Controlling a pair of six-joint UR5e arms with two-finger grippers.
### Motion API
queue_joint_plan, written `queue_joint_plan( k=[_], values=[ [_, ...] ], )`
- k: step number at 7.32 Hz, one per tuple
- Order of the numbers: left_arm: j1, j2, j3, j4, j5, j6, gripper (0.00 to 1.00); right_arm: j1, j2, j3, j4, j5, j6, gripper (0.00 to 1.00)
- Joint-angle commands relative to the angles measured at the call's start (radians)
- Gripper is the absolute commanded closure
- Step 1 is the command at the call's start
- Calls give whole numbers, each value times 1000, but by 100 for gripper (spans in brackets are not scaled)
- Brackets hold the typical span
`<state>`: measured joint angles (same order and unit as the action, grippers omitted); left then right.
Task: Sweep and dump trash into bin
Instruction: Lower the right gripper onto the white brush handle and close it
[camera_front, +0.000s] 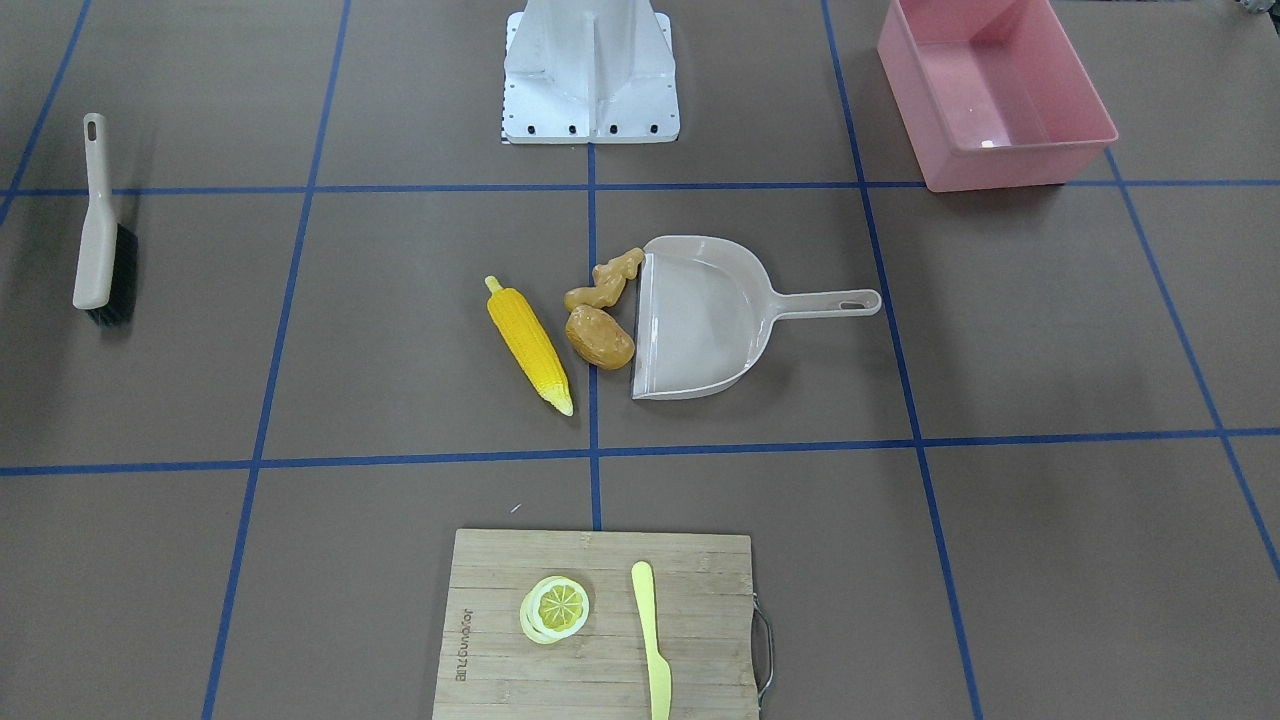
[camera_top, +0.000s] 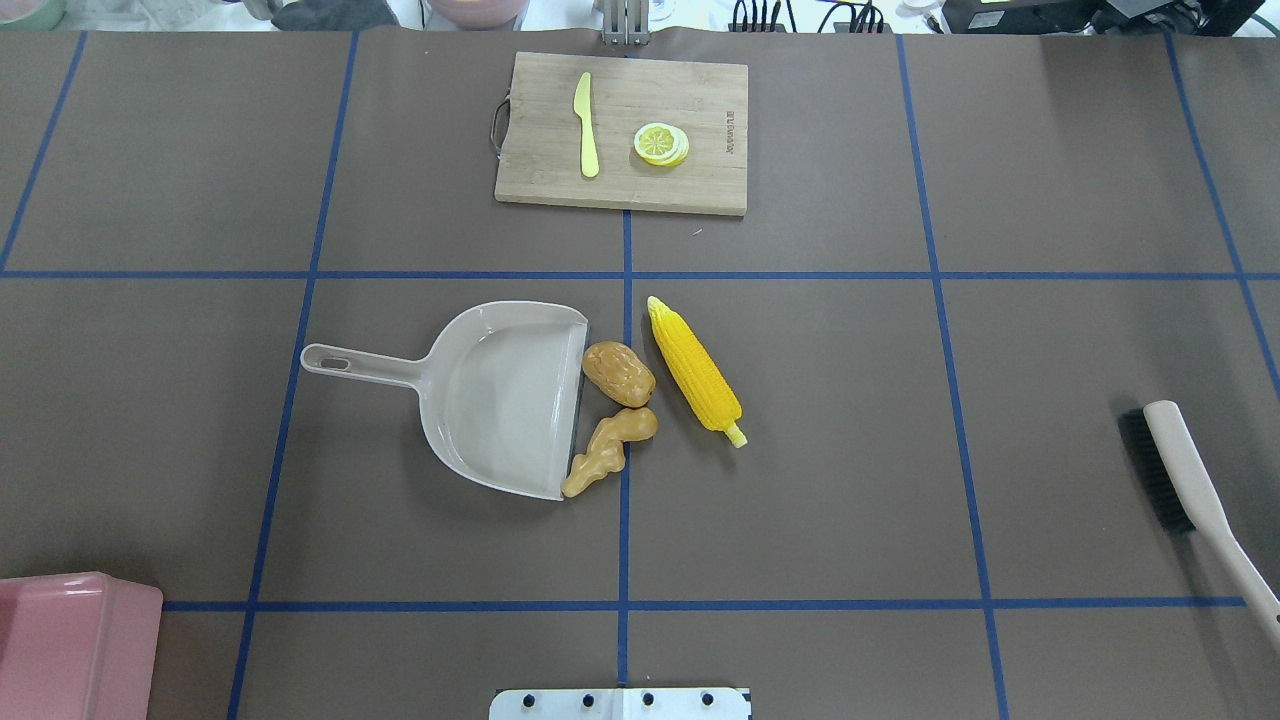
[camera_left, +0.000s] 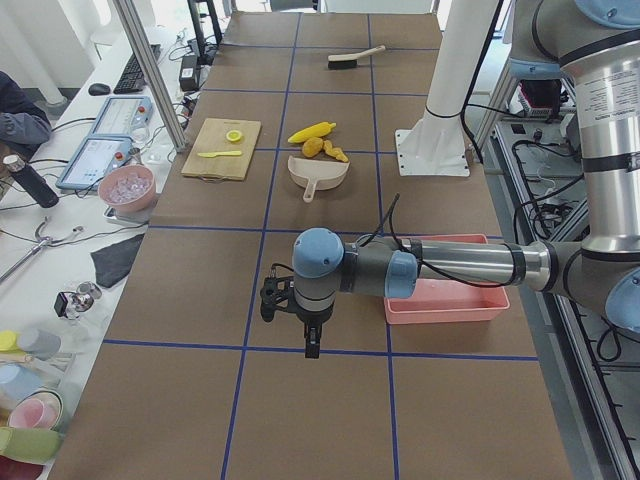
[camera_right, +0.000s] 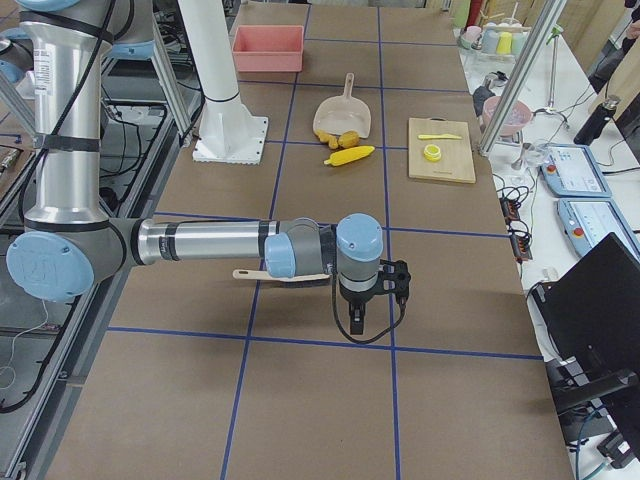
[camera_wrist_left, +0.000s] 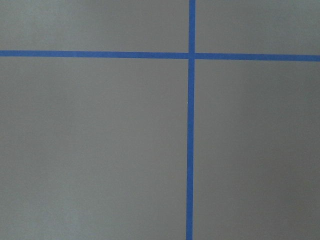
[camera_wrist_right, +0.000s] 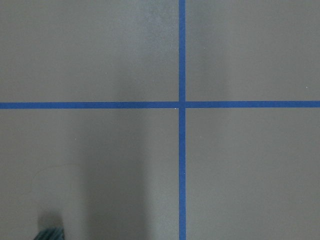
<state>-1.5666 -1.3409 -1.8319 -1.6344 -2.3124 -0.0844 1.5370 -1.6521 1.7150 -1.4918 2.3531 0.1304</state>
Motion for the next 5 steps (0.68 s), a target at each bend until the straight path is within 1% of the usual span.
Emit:
queue_joint_plan(
  k=[1,4,5],
  values=[
    [5,2,2,1,8,0,2,0,2,0,-1,0,-2,0],
    [-3,19,-7,-5,7,0,2,0,5,0,1,2,-2,0],
    [2,17,11,-5,10,0,2,0,5,0,1,3,-2,0]
  ],
)
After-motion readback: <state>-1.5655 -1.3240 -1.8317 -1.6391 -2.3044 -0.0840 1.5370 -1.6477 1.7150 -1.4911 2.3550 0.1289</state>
